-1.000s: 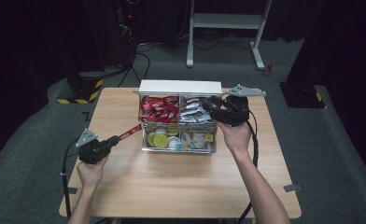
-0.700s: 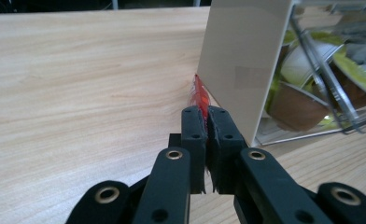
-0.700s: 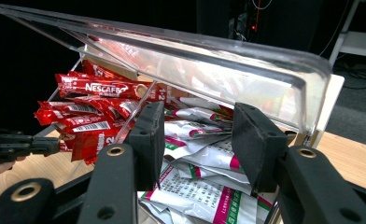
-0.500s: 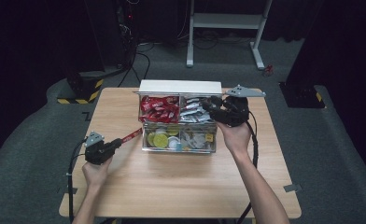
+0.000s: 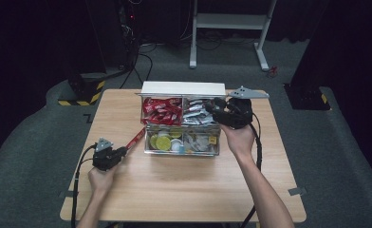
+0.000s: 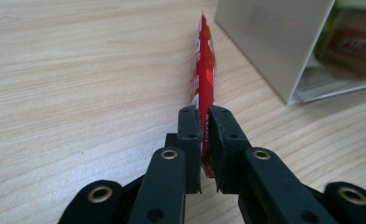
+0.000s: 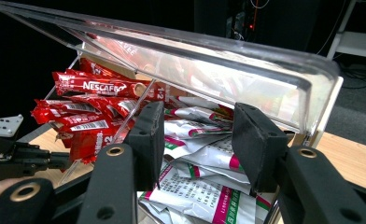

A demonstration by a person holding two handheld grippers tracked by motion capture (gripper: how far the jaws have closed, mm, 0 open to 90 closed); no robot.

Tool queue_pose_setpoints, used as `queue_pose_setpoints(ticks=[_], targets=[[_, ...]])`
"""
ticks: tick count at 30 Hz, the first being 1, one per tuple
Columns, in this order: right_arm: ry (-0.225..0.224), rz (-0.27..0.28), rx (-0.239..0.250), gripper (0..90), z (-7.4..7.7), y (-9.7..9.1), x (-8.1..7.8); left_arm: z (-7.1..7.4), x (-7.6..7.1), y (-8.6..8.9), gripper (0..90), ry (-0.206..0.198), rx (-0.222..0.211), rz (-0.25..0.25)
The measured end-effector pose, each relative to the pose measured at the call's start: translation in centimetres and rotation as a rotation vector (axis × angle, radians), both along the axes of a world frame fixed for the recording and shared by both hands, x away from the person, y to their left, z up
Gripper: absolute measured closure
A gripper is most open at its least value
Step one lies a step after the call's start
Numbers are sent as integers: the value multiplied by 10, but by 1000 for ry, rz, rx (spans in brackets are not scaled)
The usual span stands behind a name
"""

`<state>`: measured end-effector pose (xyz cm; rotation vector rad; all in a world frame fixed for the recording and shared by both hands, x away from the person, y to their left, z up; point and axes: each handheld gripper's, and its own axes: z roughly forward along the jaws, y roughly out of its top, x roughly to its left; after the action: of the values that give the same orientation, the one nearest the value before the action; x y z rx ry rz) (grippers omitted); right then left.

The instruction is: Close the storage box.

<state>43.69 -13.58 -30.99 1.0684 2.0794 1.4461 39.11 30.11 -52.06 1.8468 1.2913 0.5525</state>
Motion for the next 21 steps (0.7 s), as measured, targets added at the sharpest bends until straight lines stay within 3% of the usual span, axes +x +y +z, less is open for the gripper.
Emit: queue_pose_setpoints(ticks=[7, 14, 21], targets=[[-5, 0, 1, 541, -1, 0, -1, -6, 2, -1, 796, 24, 29, 4], [-17, -3, -5, 538, 0, -2, -4, -7, 2, -2, 648, 46, 39, 19], [-21, -4, -7, 531, -1, -6, -7, -7, 2, -9, 484, 40, 109, 29]])
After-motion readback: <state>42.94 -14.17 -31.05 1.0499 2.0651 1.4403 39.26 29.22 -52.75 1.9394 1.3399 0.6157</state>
